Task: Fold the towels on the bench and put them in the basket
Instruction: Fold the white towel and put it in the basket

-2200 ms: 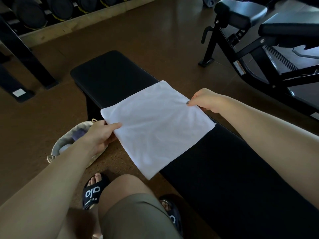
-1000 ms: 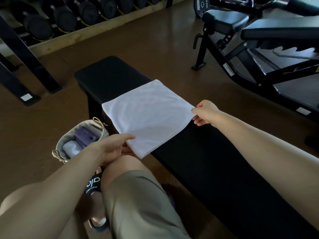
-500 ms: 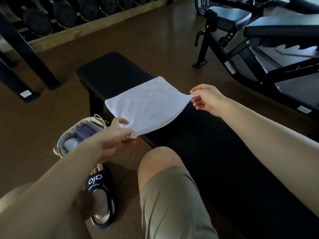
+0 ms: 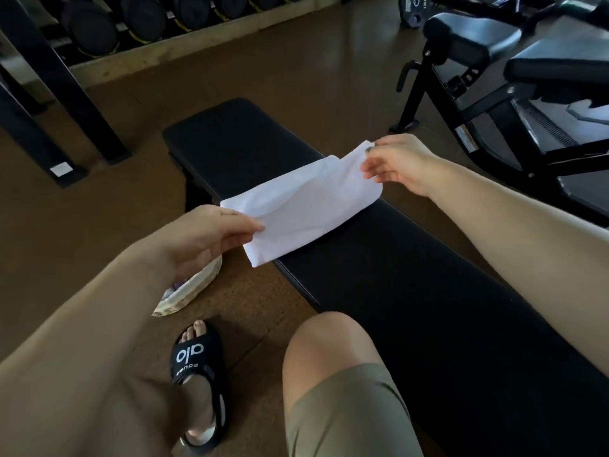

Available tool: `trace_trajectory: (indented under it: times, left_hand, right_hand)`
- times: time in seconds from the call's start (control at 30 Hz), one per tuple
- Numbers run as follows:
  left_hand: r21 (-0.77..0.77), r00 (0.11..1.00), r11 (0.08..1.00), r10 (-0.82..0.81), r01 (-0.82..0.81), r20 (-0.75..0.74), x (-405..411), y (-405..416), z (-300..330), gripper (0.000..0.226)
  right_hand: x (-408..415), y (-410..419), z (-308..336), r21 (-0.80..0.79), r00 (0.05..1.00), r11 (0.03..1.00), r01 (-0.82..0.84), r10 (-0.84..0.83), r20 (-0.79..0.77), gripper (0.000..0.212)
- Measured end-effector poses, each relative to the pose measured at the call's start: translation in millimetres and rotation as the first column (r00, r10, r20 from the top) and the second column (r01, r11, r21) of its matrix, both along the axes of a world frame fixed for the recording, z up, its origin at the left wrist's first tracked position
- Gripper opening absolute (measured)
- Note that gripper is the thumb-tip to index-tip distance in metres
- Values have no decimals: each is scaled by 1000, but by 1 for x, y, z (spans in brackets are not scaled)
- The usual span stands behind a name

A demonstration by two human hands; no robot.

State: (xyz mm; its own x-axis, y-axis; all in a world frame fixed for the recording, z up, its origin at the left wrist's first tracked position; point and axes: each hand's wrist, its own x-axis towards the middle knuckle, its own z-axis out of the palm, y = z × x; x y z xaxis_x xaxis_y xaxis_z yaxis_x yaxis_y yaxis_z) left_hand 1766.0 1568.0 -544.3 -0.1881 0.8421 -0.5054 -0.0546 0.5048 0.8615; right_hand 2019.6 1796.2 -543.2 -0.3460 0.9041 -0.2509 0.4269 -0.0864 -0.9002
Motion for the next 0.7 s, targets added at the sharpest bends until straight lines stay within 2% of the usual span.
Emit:
trace_trajectory:
  times: [0.07,0.1,0.17,0.3,0.43,0.6,0.7]
  left_hand:
    - [-15,987,999,-43,42,-153,-13,10,-8,14]
    - [-12,974,1000,-29,27,-226,-20,16,-13,9]
    - [19,943,999,40,-36,-330,-32,29,-25,20]
    - [57,910,990,143,-131,-389,-42,44,-44,29]
    - [60,831,985,166,-159,-531,-44,53,-59,36]
    - [60,768,976,201,-208,-608,-47,62,-72,37]
    - [63,769,974,209,-216,-604,-49,63,-80,35]
  right_hand:
    - [-14,13,-5,140,992,990,-18,0,130,12]
    - [-21,20,-9,186,985,982,-26,-7,174,12]
    - [-34,32,-20,221,976,975,-28,-21,218,16]
    - [-53,52,-45,227,961,972,-57,-8,275,24]
    - [-69,62,-72,310,916,942,-125,-10,401,19]
    - [-80,61,-91,399,887,905,-150,-55,458,18]
    - [-82,60,-96,445,857,876,-185,-78,509,20]
